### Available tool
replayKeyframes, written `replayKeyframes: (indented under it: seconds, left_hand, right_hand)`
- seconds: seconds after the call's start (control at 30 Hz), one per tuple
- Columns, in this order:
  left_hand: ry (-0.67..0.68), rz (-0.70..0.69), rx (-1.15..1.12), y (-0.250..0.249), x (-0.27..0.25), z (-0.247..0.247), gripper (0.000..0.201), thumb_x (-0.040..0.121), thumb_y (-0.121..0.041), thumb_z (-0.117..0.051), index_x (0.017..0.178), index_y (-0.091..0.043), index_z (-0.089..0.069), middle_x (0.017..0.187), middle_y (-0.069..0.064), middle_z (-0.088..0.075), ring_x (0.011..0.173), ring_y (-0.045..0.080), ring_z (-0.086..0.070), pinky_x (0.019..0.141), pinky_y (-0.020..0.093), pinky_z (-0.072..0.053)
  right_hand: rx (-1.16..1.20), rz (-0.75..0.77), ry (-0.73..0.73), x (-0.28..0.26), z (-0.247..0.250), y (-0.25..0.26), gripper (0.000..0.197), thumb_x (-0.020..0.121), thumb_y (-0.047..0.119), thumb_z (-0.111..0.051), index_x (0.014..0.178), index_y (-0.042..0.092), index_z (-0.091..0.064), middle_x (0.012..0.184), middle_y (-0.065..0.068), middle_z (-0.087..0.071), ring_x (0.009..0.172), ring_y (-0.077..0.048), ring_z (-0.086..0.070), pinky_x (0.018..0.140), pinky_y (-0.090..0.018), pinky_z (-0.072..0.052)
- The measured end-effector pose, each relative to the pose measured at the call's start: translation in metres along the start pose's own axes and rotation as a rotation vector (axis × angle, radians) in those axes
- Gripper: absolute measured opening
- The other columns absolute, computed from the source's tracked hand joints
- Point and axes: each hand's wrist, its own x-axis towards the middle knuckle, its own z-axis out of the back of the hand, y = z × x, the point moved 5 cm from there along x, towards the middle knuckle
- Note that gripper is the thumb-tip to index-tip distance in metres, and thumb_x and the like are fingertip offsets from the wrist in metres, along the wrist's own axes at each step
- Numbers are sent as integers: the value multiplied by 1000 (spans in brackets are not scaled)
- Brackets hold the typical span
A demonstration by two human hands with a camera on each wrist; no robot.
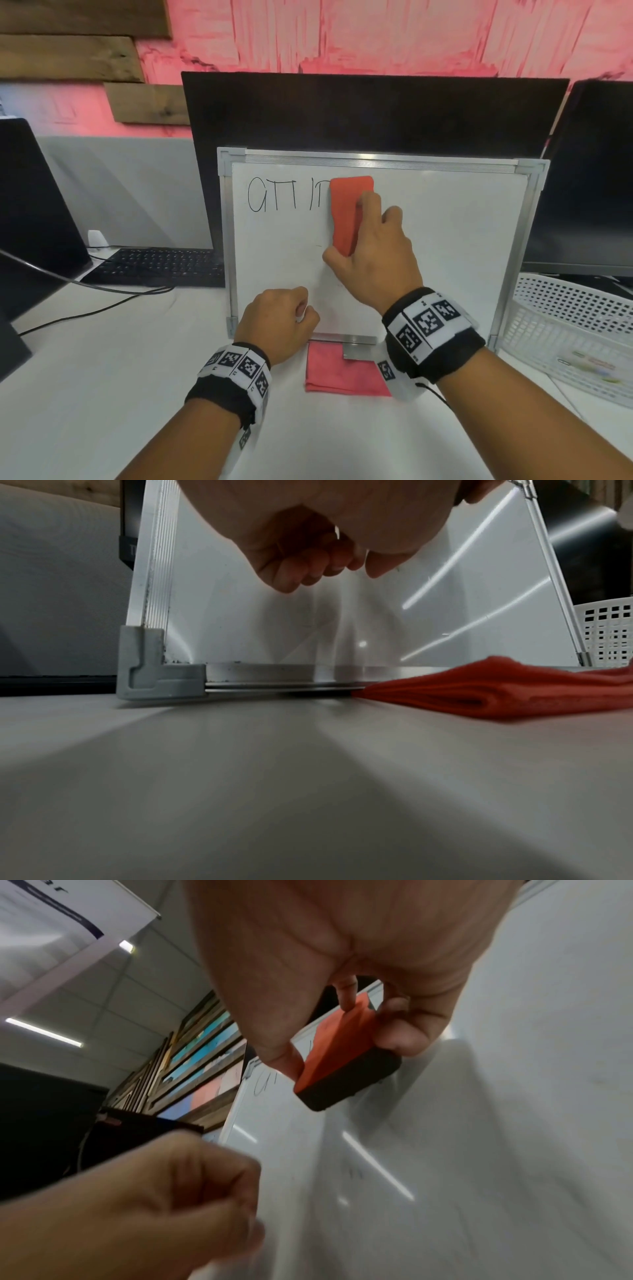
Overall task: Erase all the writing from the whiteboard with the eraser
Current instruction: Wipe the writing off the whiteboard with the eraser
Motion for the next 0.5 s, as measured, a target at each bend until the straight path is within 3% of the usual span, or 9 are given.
replayKeyframes:
  seconds: [0.23,0.5]
  left_hand:
    - [13,-12,-9,-2,-1,2,30,87,-33,-57,65,-21,-41,58,-4,-50,57,21,-51,55,35,-48]
    - [2,-2,-1,2,-4,4,28,86,-29,-56,64,-21,-42,54,-5,-47,56,22,-51,54,32,-47]
  right_hand:
    - [-34,-14,124,-51,-36,-16,78,76,44,-66,139,24,-25,104,-4,-38,69,-31,-51,58,-37,-50]
    - [5,-10,-12,13,-2,12,77,80,46,-72,138,22,-27,111,-7,-40,76,-31,-53,65,-37,-48]
